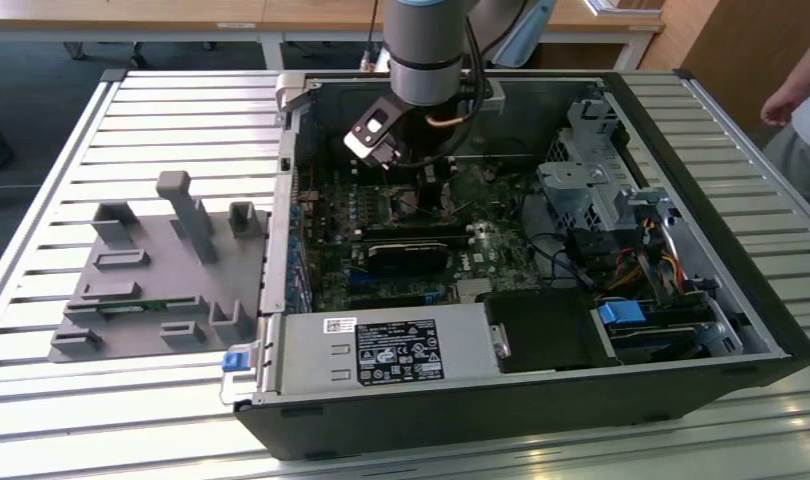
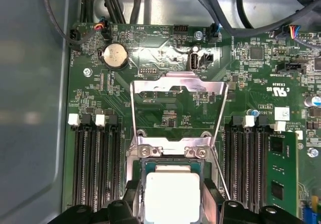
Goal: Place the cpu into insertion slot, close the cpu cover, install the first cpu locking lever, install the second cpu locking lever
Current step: 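Place the cpu into insertion slot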
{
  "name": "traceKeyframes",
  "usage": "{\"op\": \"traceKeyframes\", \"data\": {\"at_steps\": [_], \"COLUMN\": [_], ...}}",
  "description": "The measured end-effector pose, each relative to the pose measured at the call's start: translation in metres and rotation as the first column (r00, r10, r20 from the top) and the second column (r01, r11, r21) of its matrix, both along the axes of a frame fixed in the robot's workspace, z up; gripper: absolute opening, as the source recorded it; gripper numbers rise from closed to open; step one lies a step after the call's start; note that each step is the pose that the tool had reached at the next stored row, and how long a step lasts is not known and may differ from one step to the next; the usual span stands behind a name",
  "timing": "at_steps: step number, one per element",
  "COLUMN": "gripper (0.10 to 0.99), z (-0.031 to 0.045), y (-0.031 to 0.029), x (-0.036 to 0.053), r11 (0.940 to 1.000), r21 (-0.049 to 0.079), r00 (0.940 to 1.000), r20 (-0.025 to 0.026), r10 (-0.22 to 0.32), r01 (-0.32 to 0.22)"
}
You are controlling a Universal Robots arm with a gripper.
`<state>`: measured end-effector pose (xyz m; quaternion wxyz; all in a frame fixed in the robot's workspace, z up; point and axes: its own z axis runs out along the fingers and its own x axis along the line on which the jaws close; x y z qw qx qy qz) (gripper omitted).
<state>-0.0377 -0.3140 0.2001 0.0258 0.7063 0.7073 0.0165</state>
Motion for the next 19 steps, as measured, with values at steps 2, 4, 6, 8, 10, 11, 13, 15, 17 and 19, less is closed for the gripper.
{"op": "traceKeyframes", "data": {"at_steps": [2,4,6,8,10,11,13,15,17,19], "gripper": [0.616,0.616,0.537,0.478,0.42,0.361,0.302,0.243,0.125,0.106], "z": [0.003,0.0061,0.0083,0.0098,0.0103,0.0105,0.0106,0.0107,0.0109,0.0112], "y": [0.0,0.0,0.0,0.0,0.0,-0.0002,-0.0005,-0.0007,-0.0007,-0.0007], "x": [0.0,0.0,0.0,0.0,0.0001,0.0001,0.0002,0.0002,0.0002,0.0002], "r11": [1.0,1.0,1.0,1.0,1.0,1.0,1.0,1.0,1.0,1.0], "r21": [0.0,0.0,0.0,0.0,0.0,0.0,-0.001,-0.001,-0.001,-0.001], "r00": [1.0,1.0,1.0,1.0,1.0,1.0,1.0,1.0,1.0,1.0], "r20": [-0.0013,-0.0027,-0.004,-0.0049,-0.0052,-0.0054,-0.0057,-0.0061,-0.0063,-0.0063], "r10": [0.0,0.0,0.0,0.0,0.0,0.0,0.0,0.0,0.0,0.0], "r01": [0.0,0.0,0.0,0.0,0.0,0.0,0.0,0.0,0.0,0.0]}}
